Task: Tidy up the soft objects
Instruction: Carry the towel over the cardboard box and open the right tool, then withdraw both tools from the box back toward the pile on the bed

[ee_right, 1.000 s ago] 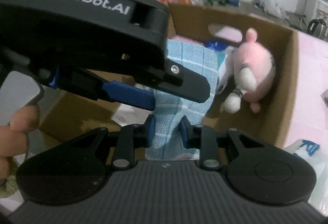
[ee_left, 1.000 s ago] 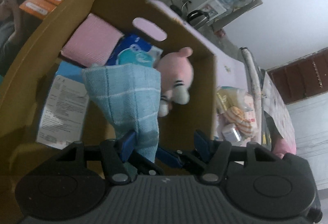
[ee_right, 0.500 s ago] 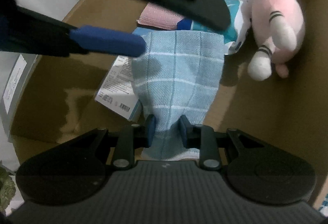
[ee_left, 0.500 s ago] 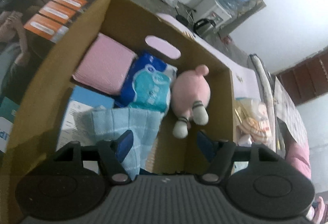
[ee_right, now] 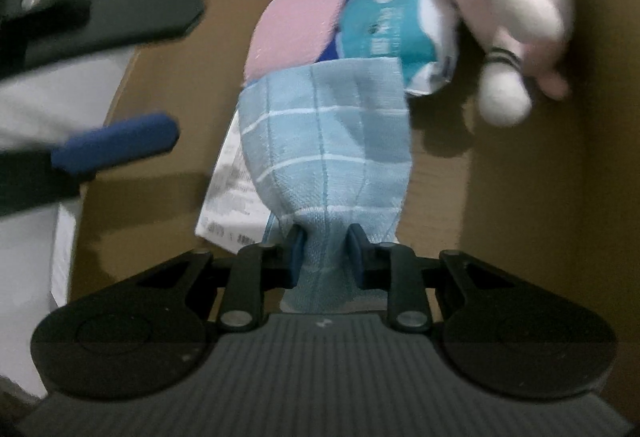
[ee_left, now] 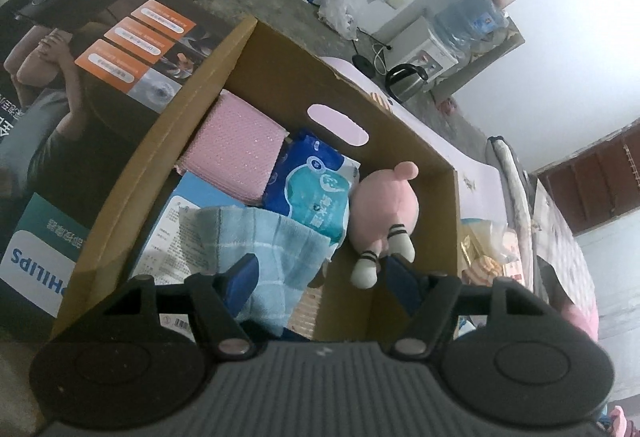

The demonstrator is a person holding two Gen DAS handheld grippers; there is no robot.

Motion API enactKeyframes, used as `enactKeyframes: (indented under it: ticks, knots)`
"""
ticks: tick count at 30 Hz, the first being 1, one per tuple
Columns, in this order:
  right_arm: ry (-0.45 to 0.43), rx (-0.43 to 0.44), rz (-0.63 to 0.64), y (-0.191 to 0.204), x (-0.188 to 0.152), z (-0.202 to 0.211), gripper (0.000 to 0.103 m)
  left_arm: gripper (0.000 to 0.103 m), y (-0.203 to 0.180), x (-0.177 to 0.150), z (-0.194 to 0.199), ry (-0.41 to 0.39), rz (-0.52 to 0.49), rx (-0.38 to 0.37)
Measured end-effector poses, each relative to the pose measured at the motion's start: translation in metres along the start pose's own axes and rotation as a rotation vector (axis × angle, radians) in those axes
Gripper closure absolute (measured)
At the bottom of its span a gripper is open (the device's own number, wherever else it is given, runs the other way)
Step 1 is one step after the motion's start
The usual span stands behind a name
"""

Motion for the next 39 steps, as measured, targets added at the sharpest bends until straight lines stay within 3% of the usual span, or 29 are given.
enactKeyframes:
  ticks: [6, 9, 16, 19, 29, 39]
  knots:
    - [0.005, 0.079, -0.051, -0.014, -0.004, 0.001, 0.073, 0.030, 0.000, -0.002, 0.003, -0.010, 0.012, 0.000]
    - [-0.008, 0.079, -0.019, -0.012, -0.005, 0.012, 0.059, 0.028, -0.002, -0.005, 0.010, -0.026, 0.012, 0.003]
    - [-0.122, 0.091, 0.090, 0.001, -0.010, 0.060, 0.035, 0.024, -0.014, -0.012, 0.035, -0.077, 0.019, -0.011]
    - [-0.164, 0.121, 0.113, -0.004, -0.013, 0.084, 0.034, 0.021, -0.027, -0.018, 0.049, -0.105, -0.004, -0.026]
    - [-0.419, 0.201, 0.174, -0.045, -0.038, 0.182, 0.023, 0.006, -0.108, -0.051, 0.070, -0.156, -0.204, -0.058]
    - [-0.622, 0.166, 0.003, -0.171, -0.088, 0.261, 0.018, 0.000, -0.204, -0.104, 0.031, -0.126, -0.478, -0.048]
Point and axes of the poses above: each gripper's, at about its wrist camera, not at the fingertips, and z roughly against the way its jaws point, y to its left, x to its top, the point moved 1 cm from there along -z, roughly the way its jaws point, and after that the axes turned 1 degree about y, right-handed, at the moved point
